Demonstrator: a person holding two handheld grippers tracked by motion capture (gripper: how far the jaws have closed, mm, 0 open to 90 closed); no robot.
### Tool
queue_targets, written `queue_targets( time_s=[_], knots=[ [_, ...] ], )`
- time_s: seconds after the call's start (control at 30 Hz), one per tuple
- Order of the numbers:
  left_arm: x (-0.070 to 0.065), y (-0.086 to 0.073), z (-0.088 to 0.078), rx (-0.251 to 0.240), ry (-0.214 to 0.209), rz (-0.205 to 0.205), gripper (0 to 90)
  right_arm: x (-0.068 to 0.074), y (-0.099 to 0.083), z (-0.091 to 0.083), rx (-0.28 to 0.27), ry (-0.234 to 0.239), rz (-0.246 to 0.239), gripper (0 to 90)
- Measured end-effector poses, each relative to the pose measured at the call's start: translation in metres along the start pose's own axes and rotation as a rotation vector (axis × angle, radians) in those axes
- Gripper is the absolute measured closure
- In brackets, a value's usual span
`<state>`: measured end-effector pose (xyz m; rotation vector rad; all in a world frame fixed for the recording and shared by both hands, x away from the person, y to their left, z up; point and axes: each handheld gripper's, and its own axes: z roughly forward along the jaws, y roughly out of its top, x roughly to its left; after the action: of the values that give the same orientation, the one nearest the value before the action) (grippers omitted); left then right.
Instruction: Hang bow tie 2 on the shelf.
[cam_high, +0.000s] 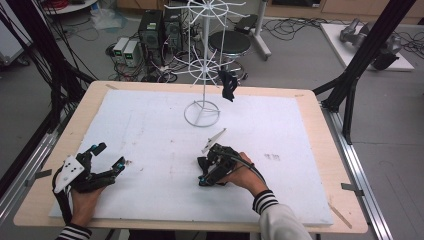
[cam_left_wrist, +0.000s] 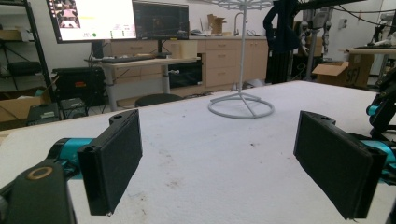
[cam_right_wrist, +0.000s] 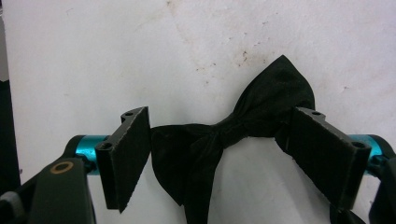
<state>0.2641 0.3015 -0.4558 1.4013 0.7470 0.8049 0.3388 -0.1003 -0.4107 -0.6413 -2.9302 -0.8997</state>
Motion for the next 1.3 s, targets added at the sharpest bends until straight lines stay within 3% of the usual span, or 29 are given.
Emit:
queue_targets(
  time_s=[0.3, 0.47, 0.77, 1.03, 1.2, 1.3],
  knots=[
    [0.0000, 0.0000, 0.0000, 0.000, -0.001, 0.001, 15.8, -0.0011, 0.0021, -0.0017, -0.016, -0.031, 0.004, 21.1],
    [0.0000, 0.0000, 0.0000, 0.001, -0.001, 0.001, 15.8, 0.0029, 0.0021, -0.0021, -0.006, -0.031, -0.011, 21.1],
    [0.0000, 0.0000, 0.0000, 0.000, -0.001, 0.001, 15.8, 0.0034, 0.0041, 0.0023, 0.014, -0.054, 0.006, 21.3],
    [0.0000, 0.0000, 0.0000, 0.001, -0.001, 0.001, 15.8, 0.0065, 0.0032, -0.0021, 0.015, -0.041, 0.002, 24.1],
    [0.0000, 0.0001, 0.0000, 0.001, -0.002, 0.001, 15.8, 0.0040, 0.0046, -0.0023, -0.011, -0.067, 0.018, 21.6],
    [0.0000, 0.0000, 0.0000, 0.001, -0.001, 0.001, 15.8, 0.0027, 0.0059, 0.0003, 0.001, -0.087, 0.018, 20.5]
  ],
)
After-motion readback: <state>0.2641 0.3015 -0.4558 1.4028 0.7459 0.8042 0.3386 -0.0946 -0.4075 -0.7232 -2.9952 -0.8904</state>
